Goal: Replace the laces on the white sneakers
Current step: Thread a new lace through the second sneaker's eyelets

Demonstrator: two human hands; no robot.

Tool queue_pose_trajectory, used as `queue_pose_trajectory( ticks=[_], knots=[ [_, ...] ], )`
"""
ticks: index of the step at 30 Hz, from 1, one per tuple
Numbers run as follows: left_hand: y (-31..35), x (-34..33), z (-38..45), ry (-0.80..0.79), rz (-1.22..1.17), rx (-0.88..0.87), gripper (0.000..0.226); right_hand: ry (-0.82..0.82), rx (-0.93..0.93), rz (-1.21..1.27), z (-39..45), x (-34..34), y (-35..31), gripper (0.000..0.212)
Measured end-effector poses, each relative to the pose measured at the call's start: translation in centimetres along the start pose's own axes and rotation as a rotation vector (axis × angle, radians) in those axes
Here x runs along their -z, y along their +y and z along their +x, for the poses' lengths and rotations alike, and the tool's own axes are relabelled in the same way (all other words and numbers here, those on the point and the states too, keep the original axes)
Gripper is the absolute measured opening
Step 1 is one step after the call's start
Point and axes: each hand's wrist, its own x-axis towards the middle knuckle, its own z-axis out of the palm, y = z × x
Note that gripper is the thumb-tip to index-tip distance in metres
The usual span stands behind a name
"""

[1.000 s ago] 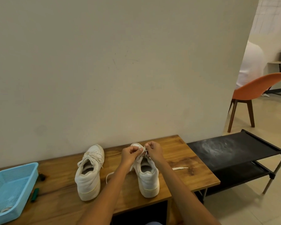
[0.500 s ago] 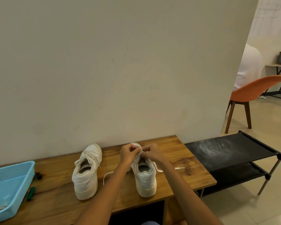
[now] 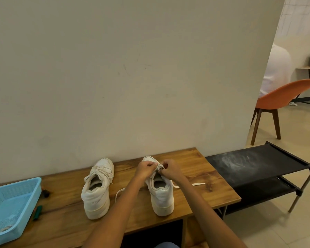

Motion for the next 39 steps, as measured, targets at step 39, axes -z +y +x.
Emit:
queue_pose_trajectory(
  ticks=[39],
  knots=[
    [-0.9,2.5,-0.7,-0.002,0.09,0.043,0.002,-0.12,-0.119,0.331,-1.6,3.2,1.1,0.015]
  ],
)
